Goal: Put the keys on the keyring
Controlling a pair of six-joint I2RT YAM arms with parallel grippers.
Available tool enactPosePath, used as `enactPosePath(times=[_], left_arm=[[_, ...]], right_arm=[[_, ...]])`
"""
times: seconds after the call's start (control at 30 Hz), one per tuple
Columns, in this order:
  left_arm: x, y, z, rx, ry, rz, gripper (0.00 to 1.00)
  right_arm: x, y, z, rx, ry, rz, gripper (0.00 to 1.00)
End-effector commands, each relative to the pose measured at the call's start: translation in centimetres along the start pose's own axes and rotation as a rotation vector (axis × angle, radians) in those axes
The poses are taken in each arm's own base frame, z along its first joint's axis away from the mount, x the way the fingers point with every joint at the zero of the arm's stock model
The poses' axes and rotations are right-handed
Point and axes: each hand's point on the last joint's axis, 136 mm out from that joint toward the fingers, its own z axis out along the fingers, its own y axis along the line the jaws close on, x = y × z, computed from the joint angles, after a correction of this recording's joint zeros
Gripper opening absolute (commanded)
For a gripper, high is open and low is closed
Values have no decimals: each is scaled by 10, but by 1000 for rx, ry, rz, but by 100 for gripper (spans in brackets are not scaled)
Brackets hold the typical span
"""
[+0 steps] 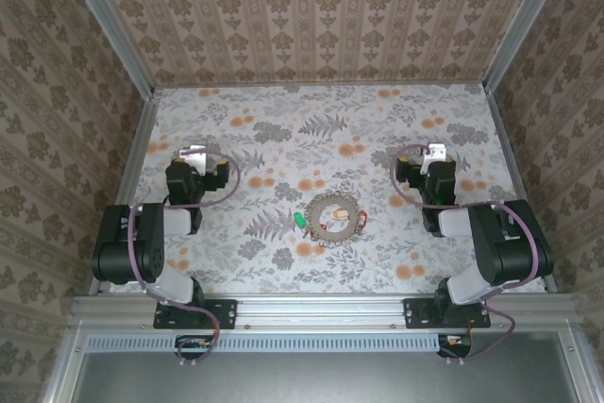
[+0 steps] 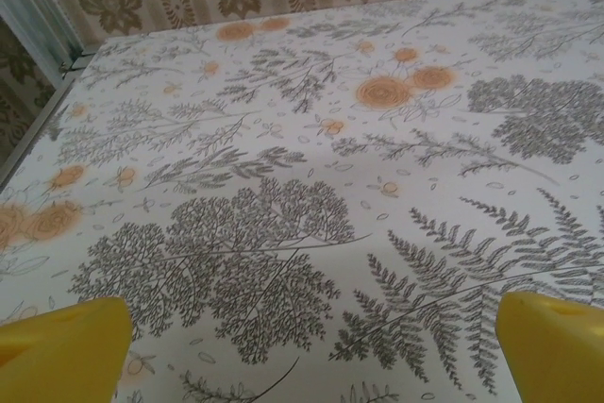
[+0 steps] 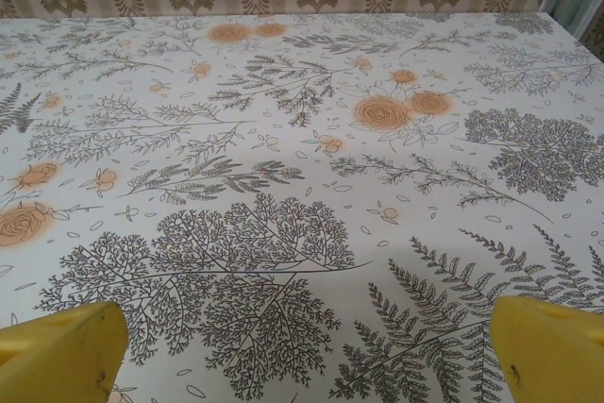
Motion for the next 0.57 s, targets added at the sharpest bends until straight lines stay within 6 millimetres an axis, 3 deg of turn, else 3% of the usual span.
enactPosePath(times=[0.0, 0.53], left_arm=[[2, 10, 0, -57, 17, -18, 100], [1, 4, 0, -23, 14, -10, 100]], right_arm=[[-6, -3, 2, 15, -14, 18, 100], [-7, -3, 2, 14, -13, 20, 100]])
